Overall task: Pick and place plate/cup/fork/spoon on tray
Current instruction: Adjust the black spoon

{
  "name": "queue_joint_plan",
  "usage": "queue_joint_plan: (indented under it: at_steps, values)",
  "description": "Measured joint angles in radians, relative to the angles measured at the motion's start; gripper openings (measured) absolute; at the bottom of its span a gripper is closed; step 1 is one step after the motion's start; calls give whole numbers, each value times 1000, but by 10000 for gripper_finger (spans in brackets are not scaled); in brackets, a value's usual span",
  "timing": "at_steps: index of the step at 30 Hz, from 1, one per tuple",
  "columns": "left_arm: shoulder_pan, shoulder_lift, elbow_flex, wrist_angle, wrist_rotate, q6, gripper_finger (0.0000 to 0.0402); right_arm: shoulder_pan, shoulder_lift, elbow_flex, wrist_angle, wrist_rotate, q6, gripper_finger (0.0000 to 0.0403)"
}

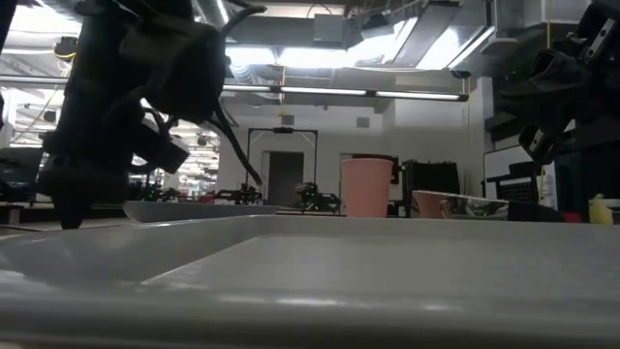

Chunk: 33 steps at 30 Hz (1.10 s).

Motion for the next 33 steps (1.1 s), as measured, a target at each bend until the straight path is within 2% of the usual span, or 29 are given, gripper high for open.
queue_joint_plan:
  at_steps: [7, 19, 22, 27, 33]
  values:
    - [-44, 0, 55, 71, 52, -2, 0, 0, 0, 0, 0, 0, 0, 61]
    - [-174, -2, 77, 356, 164, -28, 0, 0, 0, 0, 0, 0, 51, 61]
    - [-210, 0, 76, 419, 171, 63, 0, 0, 0, 0, 1, 0, 53, 61]
    - [-245, 1, 76, 427, 171, 241, 0, 0, 0, 0, 1, 0, 53, 61]
    - [-253, 1, 75, 424, 134, 671, 0, 0, 0, 0, 1, 0, 52, 61]
